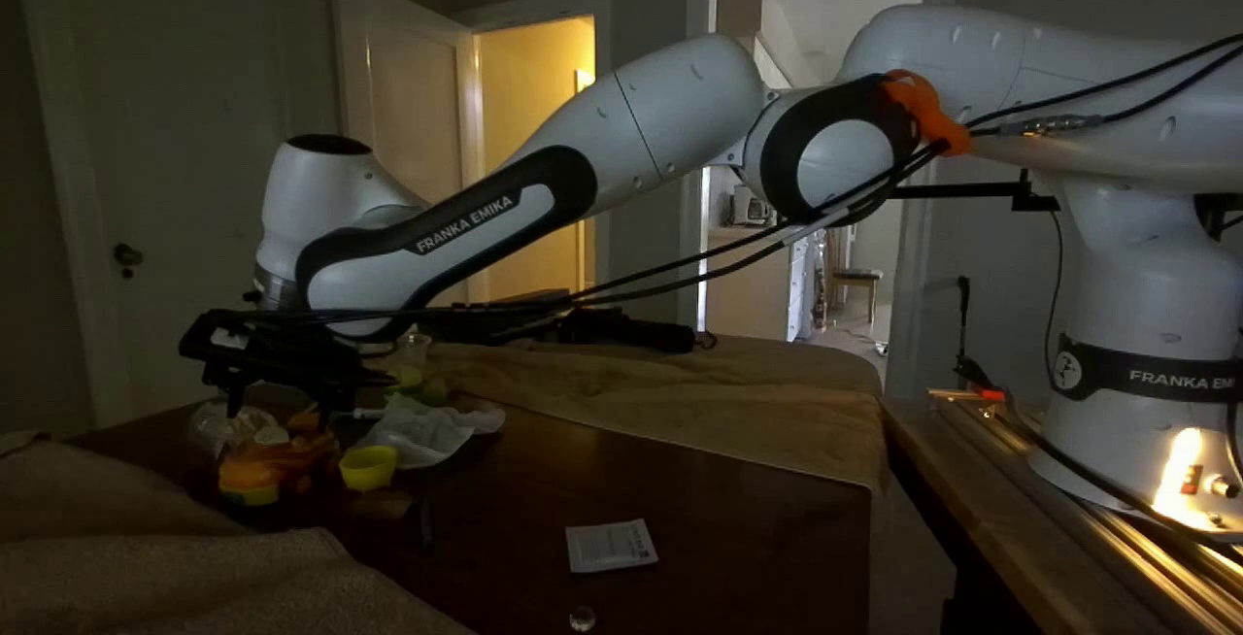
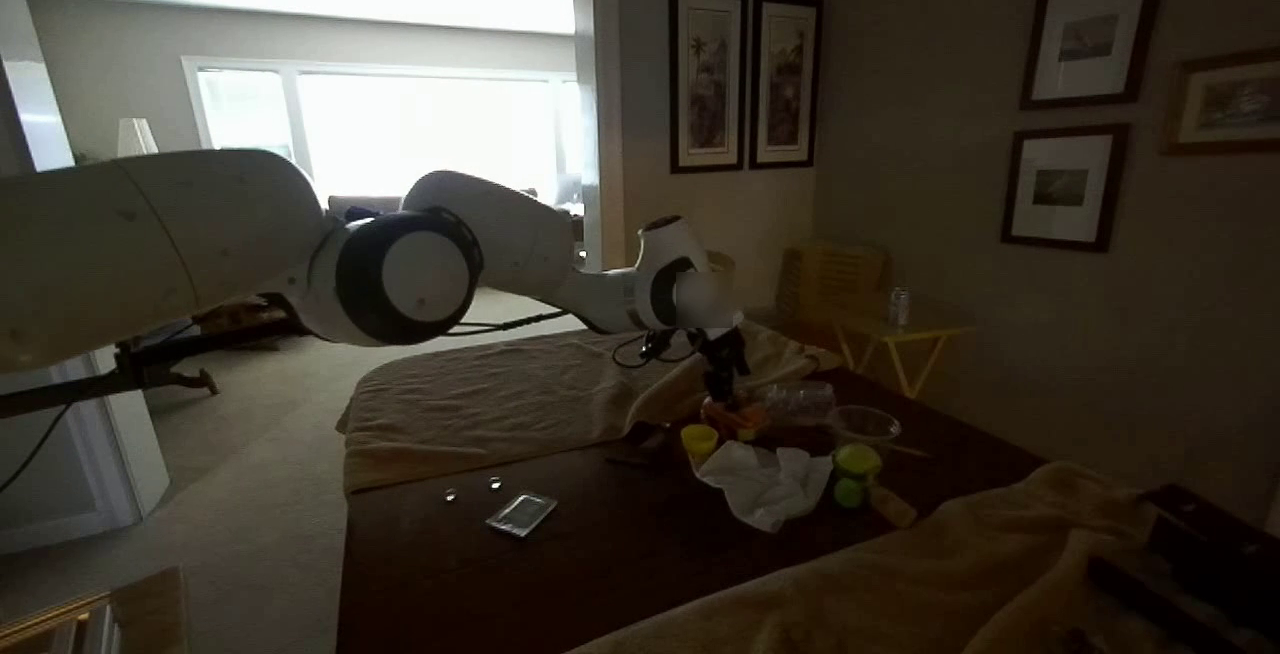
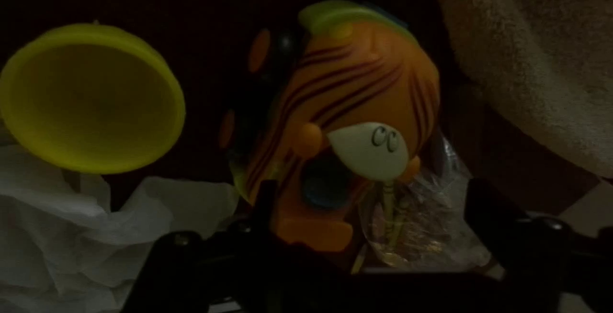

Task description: Move the car toy to the right

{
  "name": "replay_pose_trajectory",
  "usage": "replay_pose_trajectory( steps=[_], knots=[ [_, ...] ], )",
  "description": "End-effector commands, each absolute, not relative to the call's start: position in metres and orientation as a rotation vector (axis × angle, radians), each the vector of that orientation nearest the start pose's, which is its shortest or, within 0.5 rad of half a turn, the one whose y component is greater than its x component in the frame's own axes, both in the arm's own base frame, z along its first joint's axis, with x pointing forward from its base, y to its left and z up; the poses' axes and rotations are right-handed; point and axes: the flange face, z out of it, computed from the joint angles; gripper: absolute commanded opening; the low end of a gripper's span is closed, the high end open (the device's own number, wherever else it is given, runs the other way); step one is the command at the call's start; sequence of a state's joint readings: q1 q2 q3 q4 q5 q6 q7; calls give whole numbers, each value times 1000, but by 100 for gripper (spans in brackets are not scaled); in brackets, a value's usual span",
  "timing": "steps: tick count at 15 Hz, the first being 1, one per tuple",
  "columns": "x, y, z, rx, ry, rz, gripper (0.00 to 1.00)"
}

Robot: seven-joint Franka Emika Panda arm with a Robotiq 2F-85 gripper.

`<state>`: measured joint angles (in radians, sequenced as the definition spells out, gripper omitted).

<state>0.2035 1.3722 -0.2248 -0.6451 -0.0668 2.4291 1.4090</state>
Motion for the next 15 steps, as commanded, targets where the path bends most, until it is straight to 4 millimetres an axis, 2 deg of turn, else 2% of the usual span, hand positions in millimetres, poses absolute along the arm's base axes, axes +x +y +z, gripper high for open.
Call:
replay_pose_trajectory(
  steps=[1,8,10,12,15],
  knots=[
    [829,89,160,-2415,1668,-713,100],
    [826,83,143,-2407,1684,-624,100],
    [826,84,143,-2398,1687,-616,74],
    [827,84,146,-2389,1687,-614,65],
    [826,84,143,-2395,1701,-596,38]
  ],
)
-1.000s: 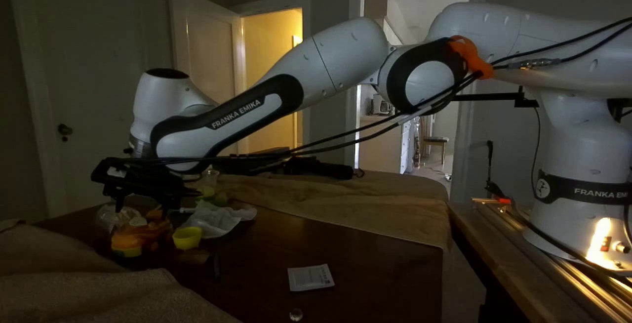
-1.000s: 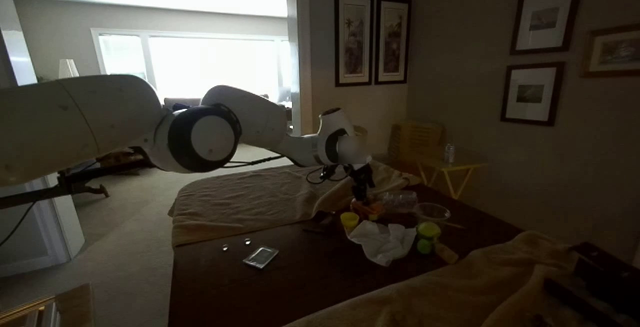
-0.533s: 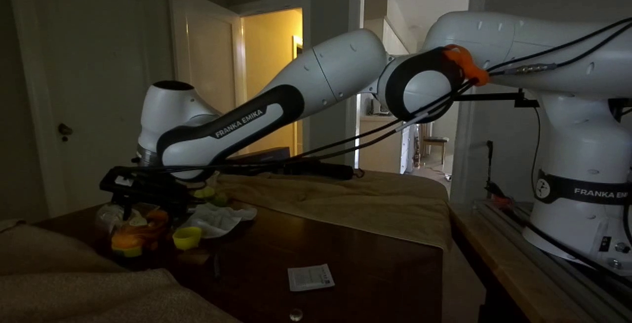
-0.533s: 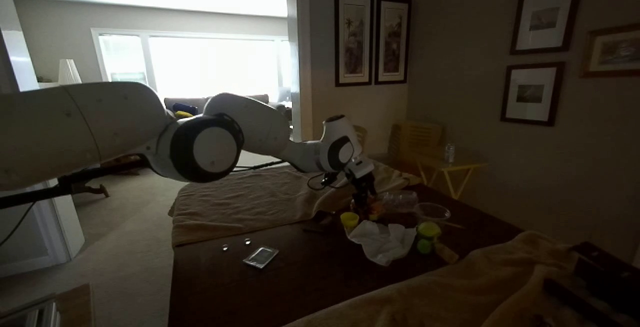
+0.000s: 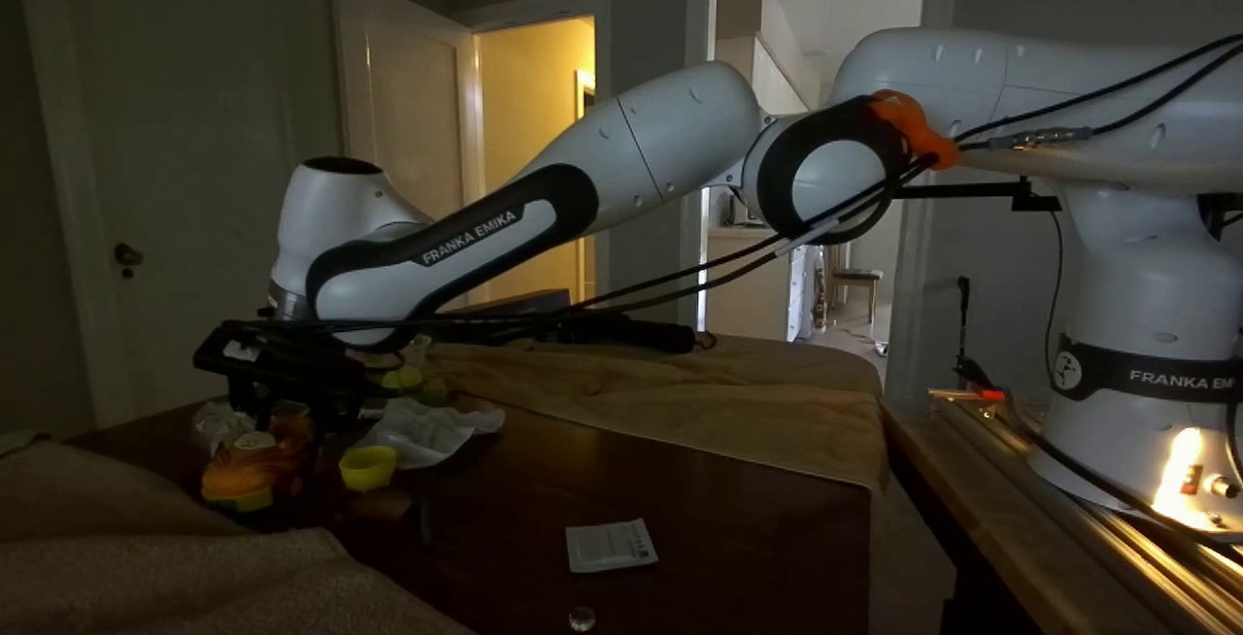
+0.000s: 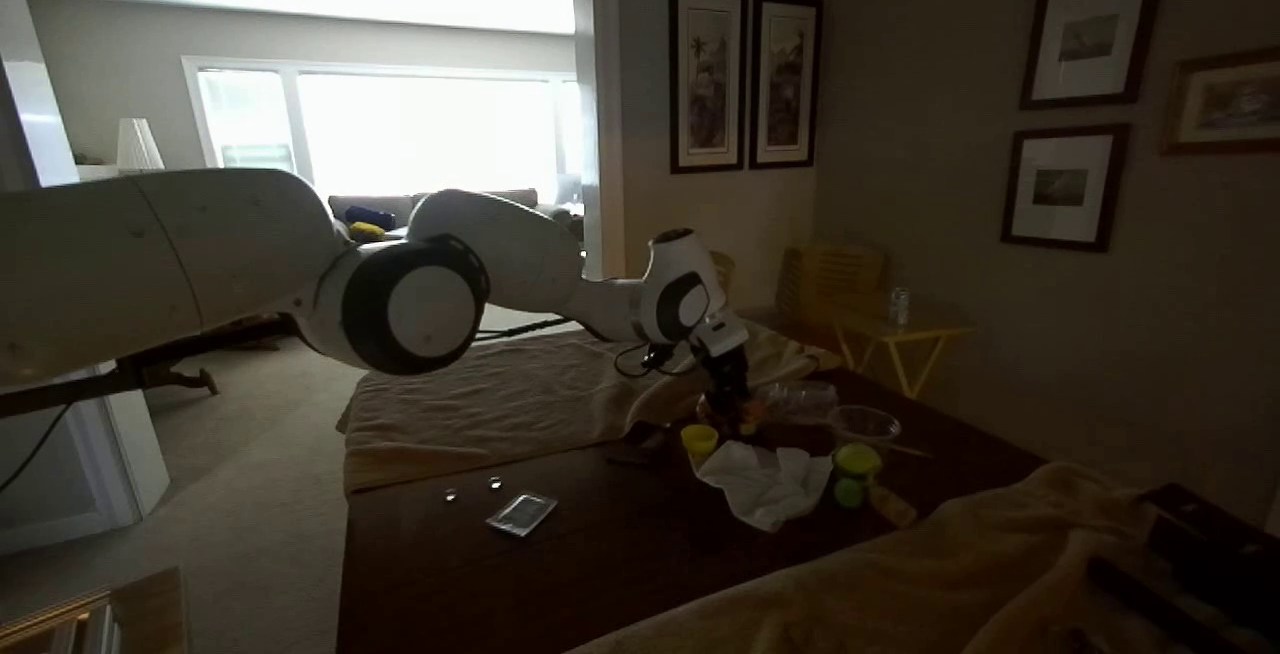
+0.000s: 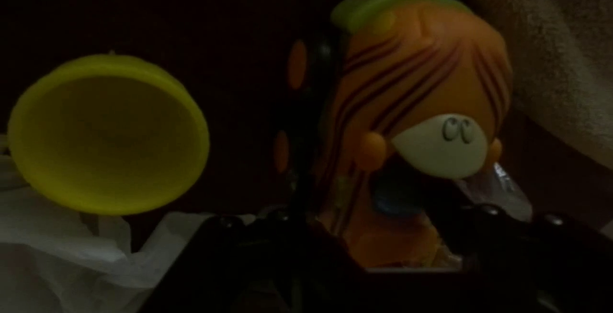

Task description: Move the car toy to the right

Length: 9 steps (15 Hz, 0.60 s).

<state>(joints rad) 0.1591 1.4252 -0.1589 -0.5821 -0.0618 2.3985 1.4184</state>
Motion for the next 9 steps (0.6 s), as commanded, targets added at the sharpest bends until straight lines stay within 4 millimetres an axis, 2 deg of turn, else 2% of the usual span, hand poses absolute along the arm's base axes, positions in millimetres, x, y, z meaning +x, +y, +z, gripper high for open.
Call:
replay_pose_trajectory(
  steps=[1,6,9],
  knots=[
    [826,84,145,-2392,1706,-595,34],
    [827,81,149,-2387,1721,-602,31],
    [832,77,167,-2364,1739,-655,31]
  ],
)
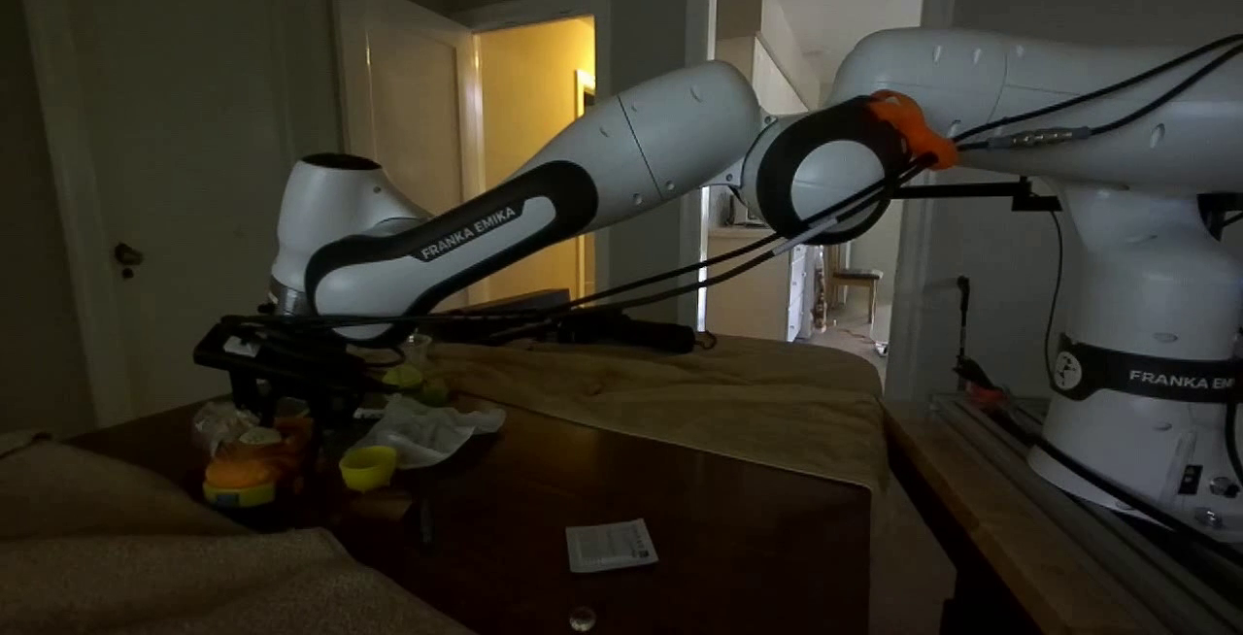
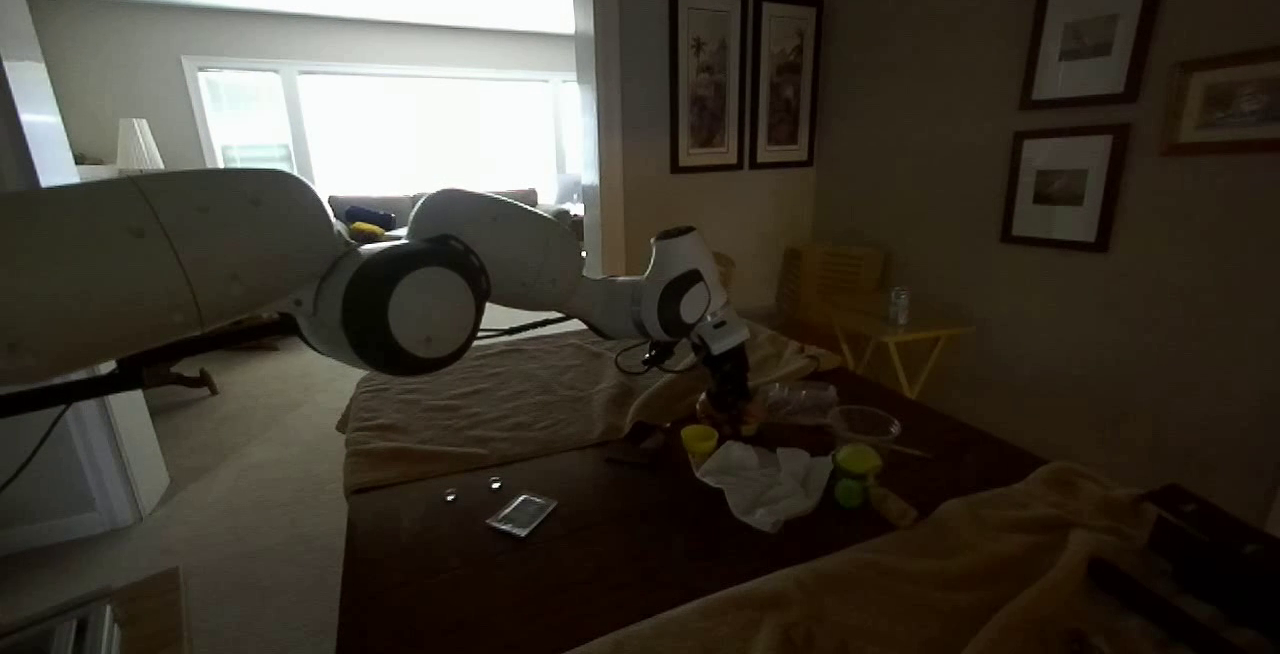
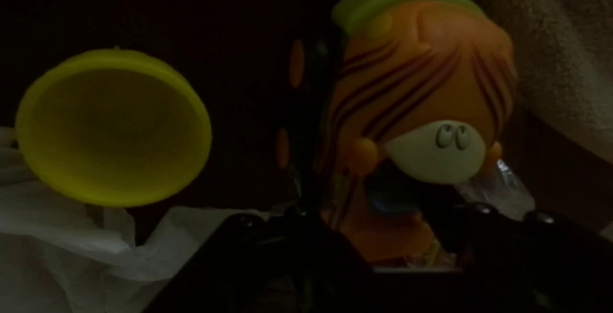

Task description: Move the car toy to the right

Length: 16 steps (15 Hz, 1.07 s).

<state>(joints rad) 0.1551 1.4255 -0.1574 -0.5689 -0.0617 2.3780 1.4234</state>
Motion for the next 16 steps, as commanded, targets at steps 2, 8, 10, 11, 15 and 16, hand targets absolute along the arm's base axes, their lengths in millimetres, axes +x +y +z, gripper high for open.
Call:
replay_pose_trajectory(
  steps=[2,8,10,11,15,16],
  knots=[
    [835,73,186,-2347,1756,-711,31],
    [845,43,252,-2250,1870,-922,31],
    [845,24,266,-2176,1986,-955,31],
    [845,15,274,-2128,2054,-969,31],
    [841,-16,297,-1913,2283,-996,31],
    [840,-22,300,-1854,2334,-999,31]
  ],
)
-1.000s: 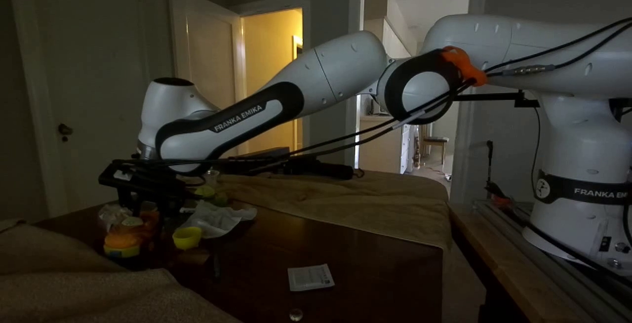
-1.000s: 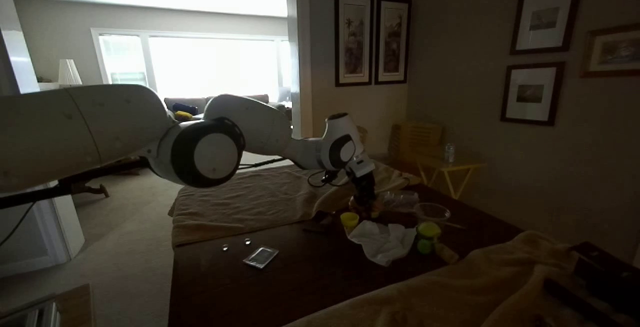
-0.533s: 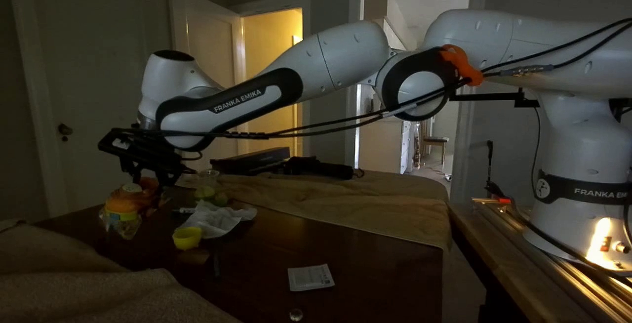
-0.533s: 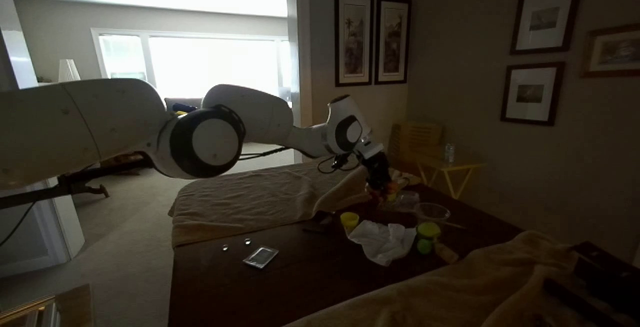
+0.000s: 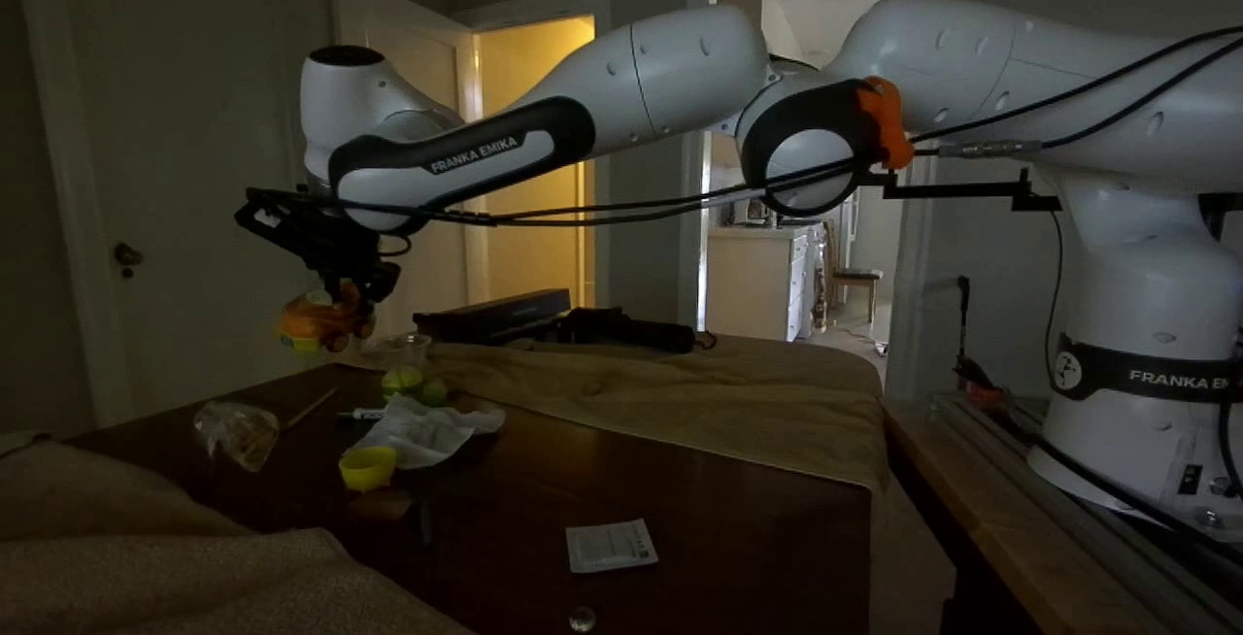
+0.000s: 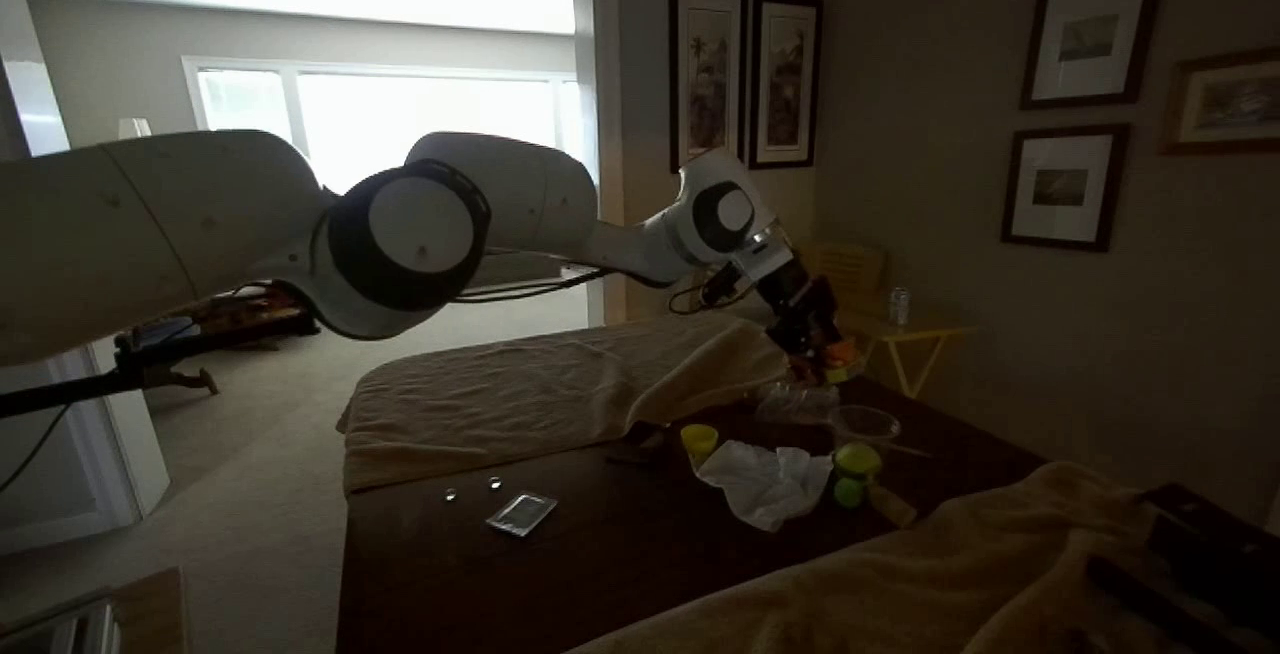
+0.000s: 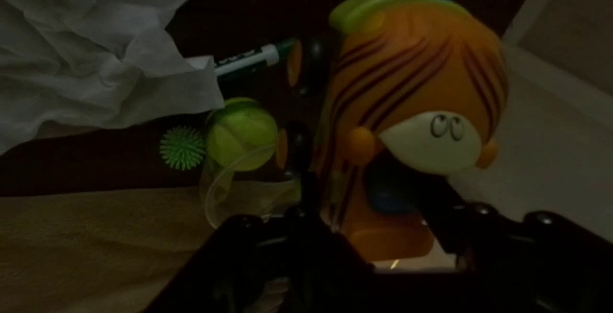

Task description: Move the car toy to the right

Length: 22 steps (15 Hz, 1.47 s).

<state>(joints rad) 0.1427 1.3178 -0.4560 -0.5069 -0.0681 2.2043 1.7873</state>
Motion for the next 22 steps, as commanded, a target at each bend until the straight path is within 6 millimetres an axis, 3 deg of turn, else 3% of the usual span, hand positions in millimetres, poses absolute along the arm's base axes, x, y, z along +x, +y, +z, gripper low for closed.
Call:
replay_pose_trajectory(
  steps=[1,6,8,17,22],
  knots=[
    [839,-26,303,-1793,2382,-1001,31],
    [834,-43,317,-1516,2564,-1021,31],
    [836,-41,320,-1552,2520,-1005,31],
    [844,-17,350,-2127,1994,-905,31],
    [843,-20,352,-2243,1891,-831,31]
  ],
)
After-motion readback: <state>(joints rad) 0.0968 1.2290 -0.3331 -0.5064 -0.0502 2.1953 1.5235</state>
